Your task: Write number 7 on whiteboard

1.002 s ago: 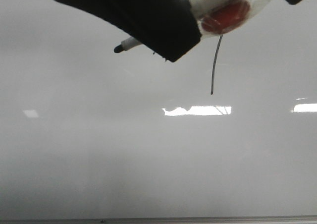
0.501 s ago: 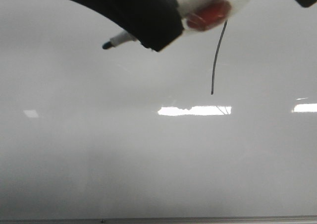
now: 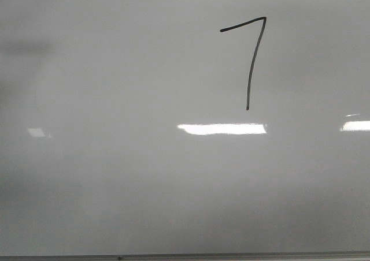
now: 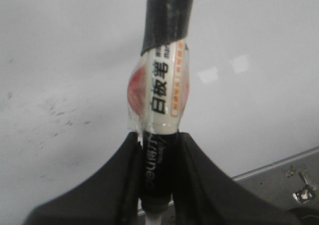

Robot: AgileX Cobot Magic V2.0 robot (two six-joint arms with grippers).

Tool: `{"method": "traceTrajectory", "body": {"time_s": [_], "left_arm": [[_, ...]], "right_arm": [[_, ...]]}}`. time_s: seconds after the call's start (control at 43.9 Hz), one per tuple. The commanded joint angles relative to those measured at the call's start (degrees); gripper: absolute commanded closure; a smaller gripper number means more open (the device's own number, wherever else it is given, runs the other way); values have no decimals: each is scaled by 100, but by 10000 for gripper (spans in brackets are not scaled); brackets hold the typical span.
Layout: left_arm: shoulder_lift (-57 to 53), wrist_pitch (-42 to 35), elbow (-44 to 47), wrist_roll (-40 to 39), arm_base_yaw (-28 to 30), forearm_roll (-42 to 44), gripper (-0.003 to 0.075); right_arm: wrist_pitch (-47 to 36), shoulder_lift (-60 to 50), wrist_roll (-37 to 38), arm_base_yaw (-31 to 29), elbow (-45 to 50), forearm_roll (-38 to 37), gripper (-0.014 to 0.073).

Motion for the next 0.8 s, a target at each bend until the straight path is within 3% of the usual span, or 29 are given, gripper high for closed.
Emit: {"method": "traceTrajectory", "body": {"time_s": [0.0,0.296,0.774], "left_arm": [[-135,-881,258,-491,472,84,678],[62,-3082,1338,-919,1330,-100,678],[1296,-3755,1320,-988,1575,-158,653]], "right_arm": [[-237,-30,51,-35,-177,81,130],[-237,-30,51,-35,-177,81,130],[-226,-30,51,-34,-177,81,130]]}}
